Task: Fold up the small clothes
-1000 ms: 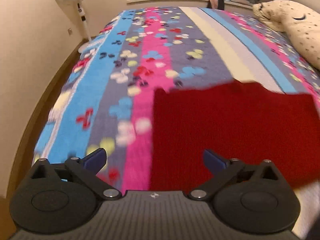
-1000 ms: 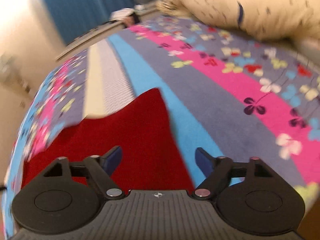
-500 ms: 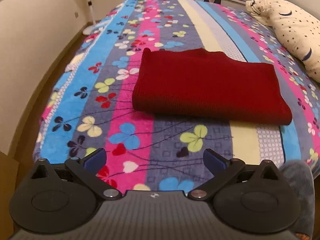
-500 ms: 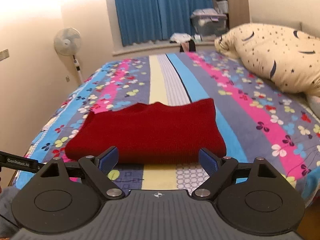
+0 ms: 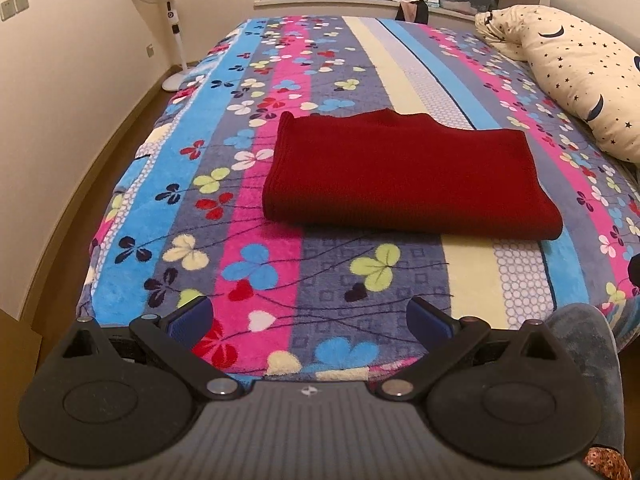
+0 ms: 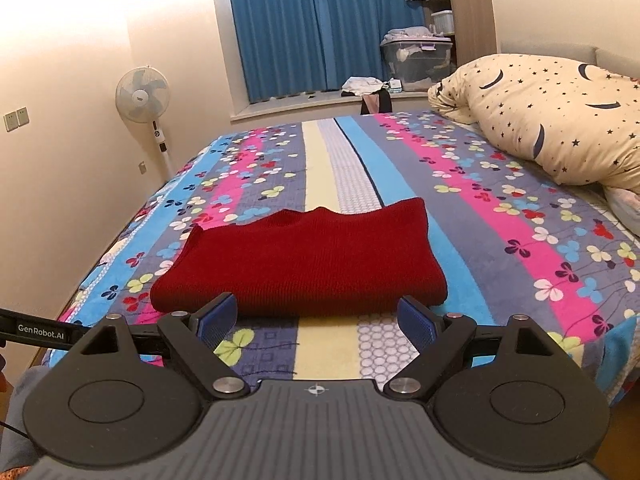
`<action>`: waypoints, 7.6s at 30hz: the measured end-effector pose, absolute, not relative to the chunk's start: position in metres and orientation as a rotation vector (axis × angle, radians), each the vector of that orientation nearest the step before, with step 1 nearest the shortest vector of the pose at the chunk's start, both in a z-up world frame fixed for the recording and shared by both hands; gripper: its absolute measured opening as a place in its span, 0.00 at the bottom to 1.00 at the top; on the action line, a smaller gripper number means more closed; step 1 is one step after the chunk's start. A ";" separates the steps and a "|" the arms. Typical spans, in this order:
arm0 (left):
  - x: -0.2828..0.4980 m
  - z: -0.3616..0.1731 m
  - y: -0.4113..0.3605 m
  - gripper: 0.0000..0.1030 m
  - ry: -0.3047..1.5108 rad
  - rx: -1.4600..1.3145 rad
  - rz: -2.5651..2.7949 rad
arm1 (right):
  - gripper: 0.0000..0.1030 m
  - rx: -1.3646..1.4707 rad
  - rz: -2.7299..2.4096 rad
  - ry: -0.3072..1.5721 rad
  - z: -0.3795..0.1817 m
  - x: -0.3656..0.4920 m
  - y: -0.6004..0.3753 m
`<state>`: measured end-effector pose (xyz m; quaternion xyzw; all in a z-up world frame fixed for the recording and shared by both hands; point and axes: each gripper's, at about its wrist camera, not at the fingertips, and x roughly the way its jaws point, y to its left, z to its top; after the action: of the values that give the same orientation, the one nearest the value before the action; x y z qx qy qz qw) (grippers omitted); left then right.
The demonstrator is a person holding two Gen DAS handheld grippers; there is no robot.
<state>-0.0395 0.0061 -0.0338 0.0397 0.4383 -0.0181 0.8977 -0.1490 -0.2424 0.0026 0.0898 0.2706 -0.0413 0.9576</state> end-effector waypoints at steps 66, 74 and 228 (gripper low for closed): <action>0.120 -0.111 0.044 1.00 1.099 0.002 0.150 | 0.80 1.313 -0.367 0.623 -0.229 0.040 -0.451; 0.166 -0.144 0.093 1.00 1.103 -0.066 0.354 | 0.17 1.239 -0.318 0.592 -0.207 0.053 -0.443; 0.126 -0.094 0.082 1.00 1.101 -0.395 0.202 | 0.86 0.443 0.175 0.904 -0.053 0.105 -0.297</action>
<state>0.1260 0.0816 -0.0940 -0.1862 0.5186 0.0951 0.8290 0.1048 -0.2970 -0.0529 0.2120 0.4325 0.0838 0.8723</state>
